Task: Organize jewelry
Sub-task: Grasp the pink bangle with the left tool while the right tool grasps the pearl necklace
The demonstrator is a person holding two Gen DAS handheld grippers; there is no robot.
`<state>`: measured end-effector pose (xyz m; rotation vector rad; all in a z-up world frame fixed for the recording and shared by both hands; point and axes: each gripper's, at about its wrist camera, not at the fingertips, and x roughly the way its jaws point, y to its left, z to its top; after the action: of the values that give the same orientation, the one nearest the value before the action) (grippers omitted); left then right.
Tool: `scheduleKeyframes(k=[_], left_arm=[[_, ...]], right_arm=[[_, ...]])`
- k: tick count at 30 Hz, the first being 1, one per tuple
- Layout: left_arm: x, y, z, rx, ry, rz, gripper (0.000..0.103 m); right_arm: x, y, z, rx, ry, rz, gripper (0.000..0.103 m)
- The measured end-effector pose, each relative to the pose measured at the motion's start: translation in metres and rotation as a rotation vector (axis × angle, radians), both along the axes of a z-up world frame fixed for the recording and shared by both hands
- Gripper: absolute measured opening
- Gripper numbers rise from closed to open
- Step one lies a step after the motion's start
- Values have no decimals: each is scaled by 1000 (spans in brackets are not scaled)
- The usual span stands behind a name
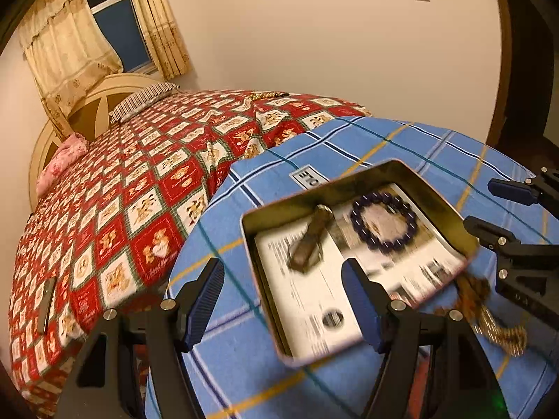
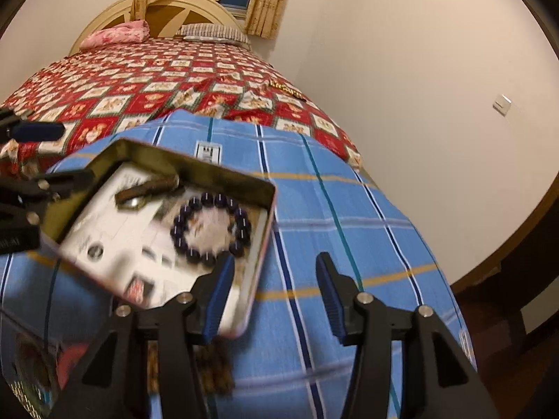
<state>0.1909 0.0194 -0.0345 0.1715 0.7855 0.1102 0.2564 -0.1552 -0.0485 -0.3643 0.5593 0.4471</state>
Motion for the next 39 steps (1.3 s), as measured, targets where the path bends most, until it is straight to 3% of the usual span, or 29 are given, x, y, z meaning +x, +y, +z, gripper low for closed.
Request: scheduleKeyframes(k=[7, 13, 23, 27, 31, 36, 38, 39], left_arm=[[-63, -6, -12, -13, 10, -11, 70], [-91, -7, -27, -65, 39, 3, 70], [-90, -30, -25, -92, 38, -51, 70], [-87, -44, -35, -85, 64, -86, 69], [-82, -55, -47, -90, 105, -127, 51], [-69, -57, -66, -114, 164, -131, 37], [-66, -60, -70, -118, 177, -141, 21], [-66, -61, -71, -113, 178, -142, 19]], right_arm=[[-54, -24, -27, -14, 40, 16, 51], [-83, -31, -51, -13, 68, 23, 50], [-87, -34, -55, 36, 90, 25, 49], [-91, -30, -59, 25, 96, 45, 39], [-93, -27, -64, 20, 107, 46, 35], [-91, -25, -66, 7, 112, 44, 32], [-91, -26, -66, 13, 116, 44, 32], [-90, -26, -66, 19, 120, 46, 30]])
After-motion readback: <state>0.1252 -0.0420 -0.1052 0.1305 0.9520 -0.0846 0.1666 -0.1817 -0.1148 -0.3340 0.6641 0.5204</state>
